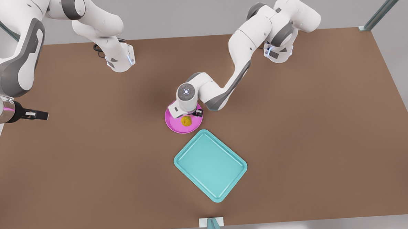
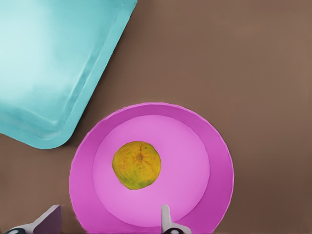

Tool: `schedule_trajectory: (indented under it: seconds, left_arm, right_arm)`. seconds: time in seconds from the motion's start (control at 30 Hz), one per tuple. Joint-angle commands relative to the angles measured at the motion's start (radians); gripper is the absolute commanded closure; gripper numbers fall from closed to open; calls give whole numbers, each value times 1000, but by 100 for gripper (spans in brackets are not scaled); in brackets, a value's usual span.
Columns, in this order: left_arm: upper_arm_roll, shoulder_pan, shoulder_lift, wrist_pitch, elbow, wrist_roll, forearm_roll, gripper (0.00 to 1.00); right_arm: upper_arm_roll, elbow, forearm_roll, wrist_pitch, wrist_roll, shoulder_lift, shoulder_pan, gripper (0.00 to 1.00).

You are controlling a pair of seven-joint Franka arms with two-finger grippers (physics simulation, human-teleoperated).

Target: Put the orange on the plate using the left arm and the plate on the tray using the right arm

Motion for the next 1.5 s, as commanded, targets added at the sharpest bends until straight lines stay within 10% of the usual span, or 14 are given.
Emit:
schedule_trajectory:
  seconds: [0.0,0.13,0.23,0.33,0.57,0.77,1.03,1.47]
  left_arm:
    - [6,162,-153,-488,8,-21,-55,0]
    - [412,389,-349,-720,8,622,-49,0]
    - [526,396,-348,-712,14,681,-54,0]
    - [337,541,-596,-392,-313,665,-29,0]
    - [334,545,-503,-575,-196,681,-22,0]
    - [332,545,-503,-580,-193,681,-34,0]
    - [332,544,-507,-603,-192,681,-34,0]
    - [332,544,-507,-606,-192,681,-32,0]
  right_arm:
    - [0,0,0,1,0,-1,0,0]
    - [0,0,1,-2,0,-1,0,0]
    - [0,0,0,-2,-2,-1,0,0]
    - [0,2,0,-2,-2,-3,0,0]
    - [66,-32,363,226,-45,261,118,0]
    - [92,-848,500,949,-20,-89,313,0]
    - [256,-888,543,1317,-36,114,396,0]
    - [297,-937,543,1331,-37,195,451,0]
